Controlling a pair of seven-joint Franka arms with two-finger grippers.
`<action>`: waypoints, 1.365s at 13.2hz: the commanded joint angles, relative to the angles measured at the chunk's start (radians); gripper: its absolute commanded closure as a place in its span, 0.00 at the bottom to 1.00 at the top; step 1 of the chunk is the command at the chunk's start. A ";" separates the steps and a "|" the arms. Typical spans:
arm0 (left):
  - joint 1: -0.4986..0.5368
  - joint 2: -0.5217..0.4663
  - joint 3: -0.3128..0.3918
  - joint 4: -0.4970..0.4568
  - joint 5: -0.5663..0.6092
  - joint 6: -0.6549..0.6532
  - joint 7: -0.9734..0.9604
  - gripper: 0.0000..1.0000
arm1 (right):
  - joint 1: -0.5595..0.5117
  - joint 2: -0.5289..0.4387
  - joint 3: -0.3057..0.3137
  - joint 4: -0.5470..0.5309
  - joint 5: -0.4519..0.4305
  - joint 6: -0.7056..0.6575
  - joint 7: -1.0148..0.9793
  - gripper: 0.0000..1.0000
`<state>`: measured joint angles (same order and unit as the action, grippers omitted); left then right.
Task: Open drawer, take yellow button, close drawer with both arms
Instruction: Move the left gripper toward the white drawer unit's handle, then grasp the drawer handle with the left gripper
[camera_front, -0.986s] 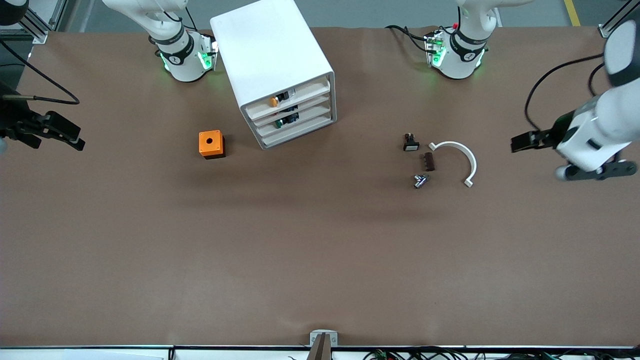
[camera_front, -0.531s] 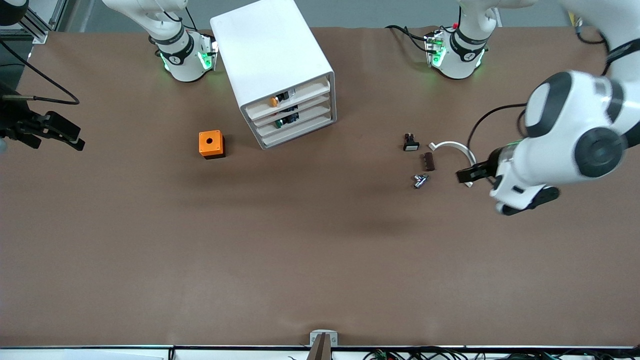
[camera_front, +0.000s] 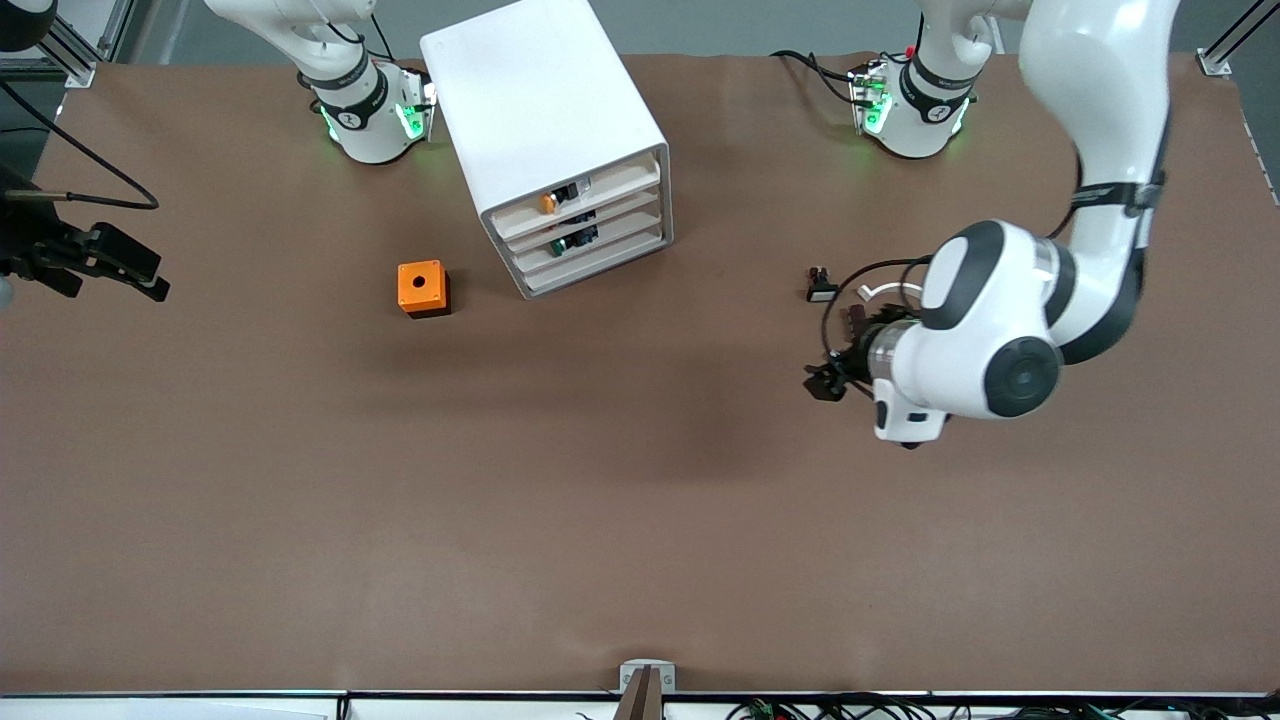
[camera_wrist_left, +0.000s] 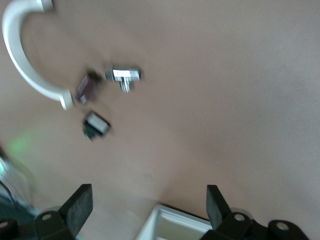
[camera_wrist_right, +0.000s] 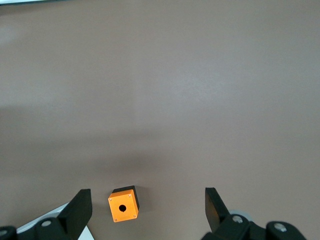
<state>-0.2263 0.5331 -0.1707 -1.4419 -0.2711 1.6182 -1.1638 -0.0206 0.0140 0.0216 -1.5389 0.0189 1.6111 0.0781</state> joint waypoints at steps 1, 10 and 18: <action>-0.031 0.044 0.002 0.026 -0.121 0.018 -0.239 0.00 | -0.002 -0.012 0.001 -0.007 0.001 -0.003 0.009 0.00; -0.085 0.134 0.002 0.024 -0.524 0.023 -0.729 0.00 | -0.002 -0.012 0.001 -0.007 0.001 -0.003 0.009 0.00; -0.220 0.198 0.000 0.017 -0.715 0.014 -1.129 0.08 | -0.004 -0.012 0.001 -0.007 0.001 -0.003 0.009 0.00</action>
<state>-0.4194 0.7073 -0.1730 -1.4410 -0.9573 1.6435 -2.1926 -0.0207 0.0140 0.0212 -1.5389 0.0189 1.6111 0.0782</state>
